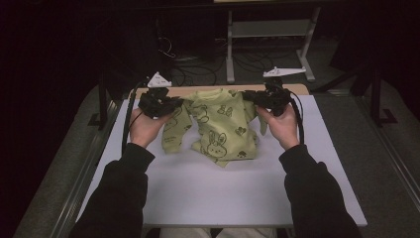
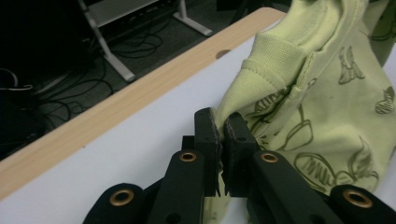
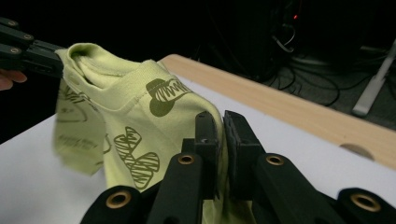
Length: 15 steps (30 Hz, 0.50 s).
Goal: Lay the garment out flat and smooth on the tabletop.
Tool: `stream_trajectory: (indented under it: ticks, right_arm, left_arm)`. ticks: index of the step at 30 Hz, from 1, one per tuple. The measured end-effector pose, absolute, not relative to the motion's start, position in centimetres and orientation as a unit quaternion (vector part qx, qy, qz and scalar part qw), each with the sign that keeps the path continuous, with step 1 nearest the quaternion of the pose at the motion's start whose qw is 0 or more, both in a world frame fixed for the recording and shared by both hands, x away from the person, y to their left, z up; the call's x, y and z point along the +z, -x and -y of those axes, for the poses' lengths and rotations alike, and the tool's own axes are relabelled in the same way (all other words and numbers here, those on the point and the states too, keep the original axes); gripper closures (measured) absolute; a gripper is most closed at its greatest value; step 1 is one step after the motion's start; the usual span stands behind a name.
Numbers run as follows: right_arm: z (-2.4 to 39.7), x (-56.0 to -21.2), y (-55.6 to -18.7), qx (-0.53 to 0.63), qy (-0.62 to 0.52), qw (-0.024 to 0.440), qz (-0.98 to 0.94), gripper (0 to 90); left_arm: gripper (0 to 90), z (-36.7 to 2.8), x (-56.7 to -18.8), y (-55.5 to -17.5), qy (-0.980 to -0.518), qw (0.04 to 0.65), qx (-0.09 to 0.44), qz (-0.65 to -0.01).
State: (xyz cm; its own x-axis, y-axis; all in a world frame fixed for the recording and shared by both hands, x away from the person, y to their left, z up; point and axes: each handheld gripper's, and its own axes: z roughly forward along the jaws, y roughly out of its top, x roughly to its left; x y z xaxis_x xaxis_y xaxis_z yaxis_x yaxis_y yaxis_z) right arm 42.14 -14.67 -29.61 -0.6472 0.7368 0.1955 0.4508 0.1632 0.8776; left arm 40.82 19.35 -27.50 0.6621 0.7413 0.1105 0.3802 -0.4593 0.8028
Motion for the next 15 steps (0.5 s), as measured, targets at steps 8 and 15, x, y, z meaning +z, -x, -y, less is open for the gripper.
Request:
stream_trajectory:
  ticks: [8,15]
  right_arm:
    - [14.1,-27.4,-43.6,0.511,-0.395,0.166,-0.745,83.2]
    - [14.0,-26.5,-45.3,0.522,-0.393,0.159,-0.74,83.0]
  left_arm:
    - [85.2,-19.0,-24.6,-42.5,-0.829,0.368,0.249,-0.341]
    - [85.1,-19.1,-24.1,-44.4,-0.824,0.365,0.247,-0.355]
